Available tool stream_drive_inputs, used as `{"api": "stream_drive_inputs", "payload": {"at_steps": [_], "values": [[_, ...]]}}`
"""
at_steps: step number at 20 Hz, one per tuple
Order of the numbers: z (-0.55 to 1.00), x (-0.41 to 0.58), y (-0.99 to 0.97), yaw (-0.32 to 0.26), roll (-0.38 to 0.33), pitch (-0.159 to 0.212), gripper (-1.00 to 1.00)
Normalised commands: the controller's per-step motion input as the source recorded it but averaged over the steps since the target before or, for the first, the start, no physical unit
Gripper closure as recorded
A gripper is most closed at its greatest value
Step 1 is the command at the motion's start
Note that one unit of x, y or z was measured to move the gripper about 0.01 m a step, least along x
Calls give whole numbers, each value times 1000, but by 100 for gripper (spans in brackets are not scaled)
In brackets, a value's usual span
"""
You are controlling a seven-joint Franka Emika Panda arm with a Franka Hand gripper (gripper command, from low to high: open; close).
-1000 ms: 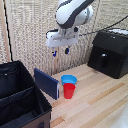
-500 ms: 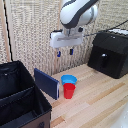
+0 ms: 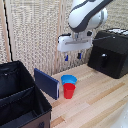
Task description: Please find the red cup among the items before you. Carefully move your gripper towards it and gently hold it. Locate the front section of the organizer in front of you. Transfer the red cup above the front section and let go, placing it within that section.
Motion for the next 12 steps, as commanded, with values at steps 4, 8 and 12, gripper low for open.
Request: {"api": "stream_drive_inputs", "payload": {"at_steps": [4, 8, 12], "values": [[-400, -152, 0, 0, -47, 0, -100], [-424, -131, 0, 0, -38, 0, -100], [-424, -59, 0, 0, -36, 0, -100]]}}
